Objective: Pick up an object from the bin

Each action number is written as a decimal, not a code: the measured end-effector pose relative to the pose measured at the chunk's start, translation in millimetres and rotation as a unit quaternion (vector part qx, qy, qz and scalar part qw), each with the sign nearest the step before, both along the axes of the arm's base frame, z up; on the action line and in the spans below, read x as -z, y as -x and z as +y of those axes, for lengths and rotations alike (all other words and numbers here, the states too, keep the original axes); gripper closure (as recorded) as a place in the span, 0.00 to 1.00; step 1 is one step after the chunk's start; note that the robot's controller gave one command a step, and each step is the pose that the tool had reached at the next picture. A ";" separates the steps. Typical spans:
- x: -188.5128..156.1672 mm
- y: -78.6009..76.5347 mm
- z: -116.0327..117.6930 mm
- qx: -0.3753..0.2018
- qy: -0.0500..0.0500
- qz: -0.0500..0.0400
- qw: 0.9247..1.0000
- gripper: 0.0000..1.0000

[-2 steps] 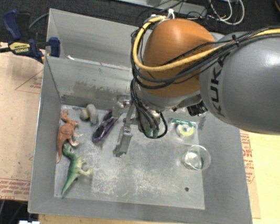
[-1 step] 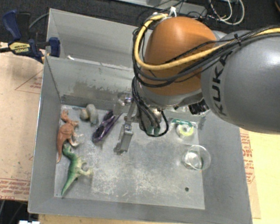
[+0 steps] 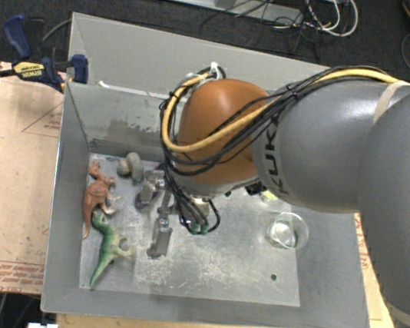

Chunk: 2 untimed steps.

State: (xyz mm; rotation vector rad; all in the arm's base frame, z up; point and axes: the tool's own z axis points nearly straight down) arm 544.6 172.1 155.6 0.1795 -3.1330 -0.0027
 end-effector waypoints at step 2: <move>30.6 66.2 -16.4 -0.105 0.000 0.004 0.994 0.00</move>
Offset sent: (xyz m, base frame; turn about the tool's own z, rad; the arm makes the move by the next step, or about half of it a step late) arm -0.0624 -0.0162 -0.0297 -0.2114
